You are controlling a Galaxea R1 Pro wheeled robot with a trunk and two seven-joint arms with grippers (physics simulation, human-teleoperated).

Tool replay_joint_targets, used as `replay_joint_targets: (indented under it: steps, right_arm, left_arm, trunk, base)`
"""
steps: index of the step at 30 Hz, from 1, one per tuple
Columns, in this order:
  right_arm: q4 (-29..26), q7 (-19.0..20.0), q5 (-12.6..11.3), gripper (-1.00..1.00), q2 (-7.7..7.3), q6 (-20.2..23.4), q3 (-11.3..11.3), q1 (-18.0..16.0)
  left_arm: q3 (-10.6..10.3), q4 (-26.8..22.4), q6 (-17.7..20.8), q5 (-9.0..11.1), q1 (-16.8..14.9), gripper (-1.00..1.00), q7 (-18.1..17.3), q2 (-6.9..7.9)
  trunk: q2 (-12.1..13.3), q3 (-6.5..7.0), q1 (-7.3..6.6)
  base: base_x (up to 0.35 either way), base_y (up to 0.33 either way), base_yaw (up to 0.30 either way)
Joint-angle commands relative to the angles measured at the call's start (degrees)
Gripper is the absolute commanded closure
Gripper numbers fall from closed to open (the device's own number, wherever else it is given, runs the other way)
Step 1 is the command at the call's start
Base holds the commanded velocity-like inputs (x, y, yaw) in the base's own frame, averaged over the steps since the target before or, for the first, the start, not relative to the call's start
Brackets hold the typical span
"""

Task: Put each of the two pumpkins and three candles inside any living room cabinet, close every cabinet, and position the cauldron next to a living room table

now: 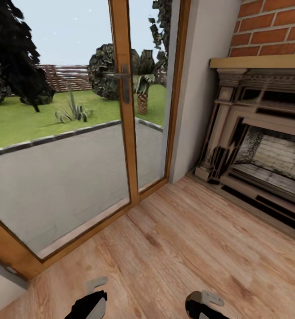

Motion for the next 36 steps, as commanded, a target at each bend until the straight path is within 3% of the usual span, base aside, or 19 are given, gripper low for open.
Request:
replay_joint_targets:
  steps: [1,36]
  right_arm:
    - [-0.1,-0.2,-0.7,1.00,0.00,-0.2,0.5,0.0]
    - [0.0,-0.3,-0.7,1.00,0.07,-0.2,0.6,-0.1]
  left_arm:
    - [-0.4,-0.1,0.3,0.3,0.0,-1.00,0.5,0.02]
    - [-0.4,-0.1,0.2,0.3,0.0,-1.00,0.5,-0.62]
  trunk:
    - [0.0,-0.02,-0.01]
    - [0.0,0.84,-0.01]
  base:
    - [0.000,0.000,-0.279]
    - [0.000,0.000,-0.279]
